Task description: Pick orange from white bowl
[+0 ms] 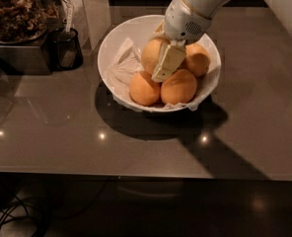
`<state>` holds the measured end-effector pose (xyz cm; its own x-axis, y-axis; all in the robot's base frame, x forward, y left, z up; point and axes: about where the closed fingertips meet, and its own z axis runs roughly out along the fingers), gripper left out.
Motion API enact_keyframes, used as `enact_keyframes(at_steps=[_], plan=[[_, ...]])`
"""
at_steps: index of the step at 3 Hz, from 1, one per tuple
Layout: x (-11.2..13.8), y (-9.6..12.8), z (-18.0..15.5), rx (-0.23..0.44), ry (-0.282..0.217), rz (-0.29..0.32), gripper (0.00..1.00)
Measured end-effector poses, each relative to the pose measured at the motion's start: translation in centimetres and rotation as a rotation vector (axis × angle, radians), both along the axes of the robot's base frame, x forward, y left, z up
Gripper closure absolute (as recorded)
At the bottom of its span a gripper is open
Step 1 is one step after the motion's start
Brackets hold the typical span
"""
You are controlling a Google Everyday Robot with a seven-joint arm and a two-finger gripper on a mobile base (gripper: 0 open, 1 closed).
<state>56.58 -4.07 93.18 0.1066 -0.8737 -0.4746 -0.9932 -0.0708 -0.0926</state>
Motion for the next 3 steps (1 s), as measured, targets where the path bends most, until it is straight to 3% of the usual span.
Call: enact_keyframes(at_steps=[2, 3], plan=[[0.00, 0.00, 0.00, 0.000, 0.000, 0.000, 0.88], [0.00, 0.00, 0.01, 0.000, 0.000, 0.000, 1.00]])
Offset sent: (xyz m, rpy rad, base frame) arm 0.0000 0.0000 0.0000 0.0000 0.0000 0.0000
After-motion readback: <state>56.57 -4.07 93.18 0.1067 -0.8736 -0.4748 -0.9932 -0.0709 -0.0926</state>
